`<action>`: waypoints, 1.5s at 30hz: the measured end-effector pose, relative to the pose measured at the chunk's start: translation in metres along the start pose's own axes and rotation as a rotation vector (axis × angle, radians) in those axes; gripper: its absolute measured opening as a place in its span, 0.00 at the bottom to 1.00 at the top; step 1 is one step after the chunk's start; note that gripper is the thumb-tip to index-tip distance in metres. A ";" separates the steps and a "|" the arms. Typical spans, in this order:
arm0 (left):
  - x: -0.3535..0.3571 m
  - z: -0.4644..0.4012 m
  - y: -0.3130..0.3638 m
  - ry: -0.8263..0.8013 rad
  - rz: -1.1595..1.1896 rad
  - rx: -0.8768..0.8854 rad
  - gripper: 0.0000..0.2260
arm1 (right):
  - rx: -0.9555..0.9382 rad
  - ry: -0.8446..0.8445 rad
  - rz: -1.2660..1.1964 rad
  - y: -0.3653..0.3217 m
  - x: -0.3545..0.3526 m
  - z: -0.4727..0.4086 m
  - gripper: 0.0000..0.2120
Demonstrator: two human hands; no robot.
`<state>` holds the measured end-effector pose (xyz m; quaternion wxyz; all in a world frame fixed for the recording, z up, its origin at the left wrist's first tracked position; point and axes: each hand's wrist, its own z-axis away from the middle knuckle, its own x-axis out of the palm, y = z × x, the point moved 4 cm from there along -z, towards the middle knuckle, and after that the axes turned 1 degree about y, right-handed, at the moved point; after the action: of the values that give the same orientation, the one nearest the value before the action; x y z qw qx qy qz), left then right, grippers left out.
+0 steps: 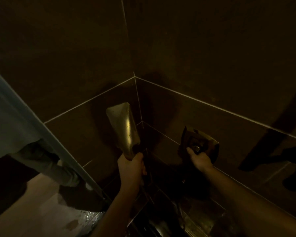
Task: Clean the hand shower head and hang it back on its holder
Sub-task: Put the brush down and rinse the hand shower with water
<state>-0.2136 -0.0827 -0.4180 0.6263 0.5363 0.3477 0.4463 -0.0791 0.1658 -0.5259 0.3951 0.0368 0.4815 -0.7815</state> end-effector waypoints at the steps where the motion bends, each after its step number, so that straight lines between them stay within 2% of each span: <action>1: 0.000 0.001 0.000 0.003 -0.002 -0.003 0.08 | 0.020 0.012 -0.022 0.001 0.003 -0.002 0.32; 8: -0.006 0.012 0.000 0.029 0.028 -0.024 0.08 | 0.170 -0.089 -0.354 0.019 0.017 -0.013 0.47; 13: -0.017 0.014 0.001 0.050 0.020 -0.031 0.06 | 0.240 0.014 -0.276 0.013 0.015 -0.011 0.39; 20: -0.029 0.015 -0.004 0.090 -0.026 -0.011 0.09 | 0.220 0.047 -0.141 -0.001 0.005 -0.005 0.41; 23: -0.032 0.019 -0.007 0.092 -0.004 -0.029 0.08 | 0.208 0.059 -0.074 0.001 0.003 -0.017 0.42; 28: -0.036 0.017 -0.005 0.091 0.028 -0.029 0.05 | 0.179 0.061 0.058 -0.007 0.001 -0.010 0.35; 37: -0.038 0.015 -0.008 0.076 -0.003 -0.022 0.05 | 0.182 0.037 -0.009 -0.008 0.001 -0.014 0.33; 45: -0.041 0.011 -0.010 0.138 -0.030 -0.001 0.08 | 0.180 0.009 -0.011 -0.003 -0.002 -0.022 0.35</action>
<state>-0.2163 -0.1247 -0.4273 0.6077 0.4986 0.3980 0.4729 -0.0872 0.1850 -0.5345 0.3836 0.0732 0.4111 -0.8237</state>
